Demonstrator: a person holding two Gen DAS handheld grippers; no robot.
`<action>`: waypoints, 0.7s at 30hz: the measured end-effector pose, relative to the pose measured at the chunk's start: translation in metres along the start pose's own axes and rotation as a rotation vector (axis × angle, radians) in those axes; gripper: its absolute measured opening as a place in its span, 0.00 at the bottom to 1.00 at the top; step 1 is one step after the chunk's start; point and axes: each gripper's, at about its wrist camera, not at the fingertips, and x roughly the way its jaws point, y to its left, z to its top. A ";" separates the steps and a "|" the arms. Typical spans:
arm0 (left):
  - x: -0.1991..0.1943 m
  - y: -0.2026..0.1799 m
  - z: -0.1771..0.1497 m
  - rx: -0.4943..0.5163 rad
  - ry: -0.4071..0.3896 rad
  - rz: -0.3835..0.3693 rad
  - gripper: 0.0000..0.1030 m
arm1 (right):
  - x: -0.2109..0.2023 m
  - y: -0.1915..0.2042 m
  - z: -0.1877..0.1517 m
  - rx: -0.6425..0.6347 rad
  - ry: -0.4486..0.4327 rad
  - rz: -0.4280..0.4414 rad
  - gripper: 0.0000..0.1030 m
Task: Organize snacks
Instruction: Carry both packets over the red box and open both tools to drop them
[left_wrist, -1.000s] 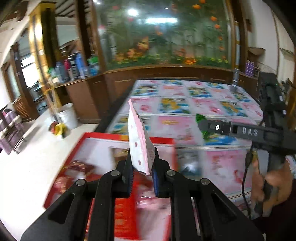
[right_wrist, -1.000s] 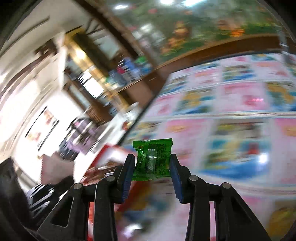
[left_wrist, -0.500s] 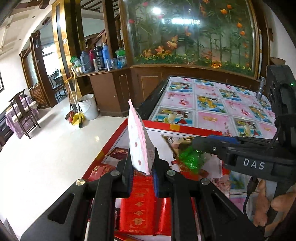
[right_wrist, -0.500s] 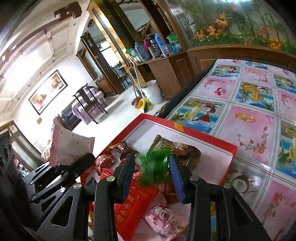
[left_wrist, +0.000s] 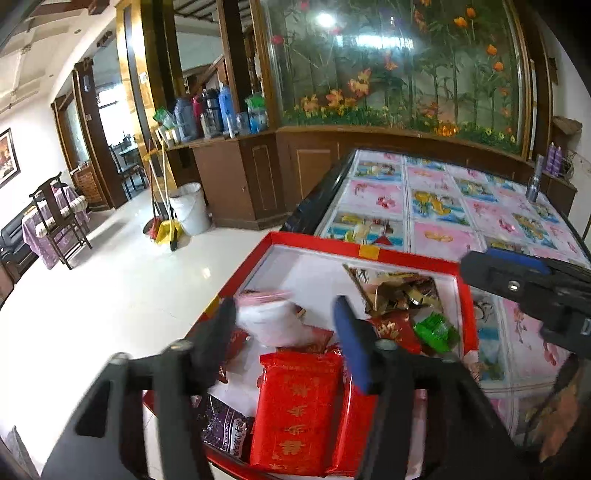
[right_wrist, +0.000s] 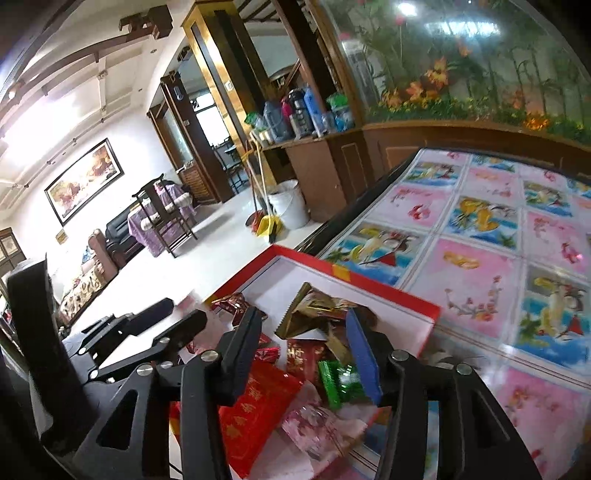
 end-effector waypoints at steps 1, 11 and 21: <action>-0.003 0.000 0.000 -0.002 -0.011 0.000 0.71 | -0.008 -0.001 -0.001 -0.005 -0.015 -0.010 0.50; -0.032 0.010 -0.003 -0.014 -0.037 -0.026 0.83 | -0.062 0.002 -0.026 -0.036 -0.077 -0.045 0.62; -0.092 0.041 -0.025 -0.054 -0.160 0.108 0.91 | -0.081 0.034 -0.062 -0.075 -0.078 -0.002 0.63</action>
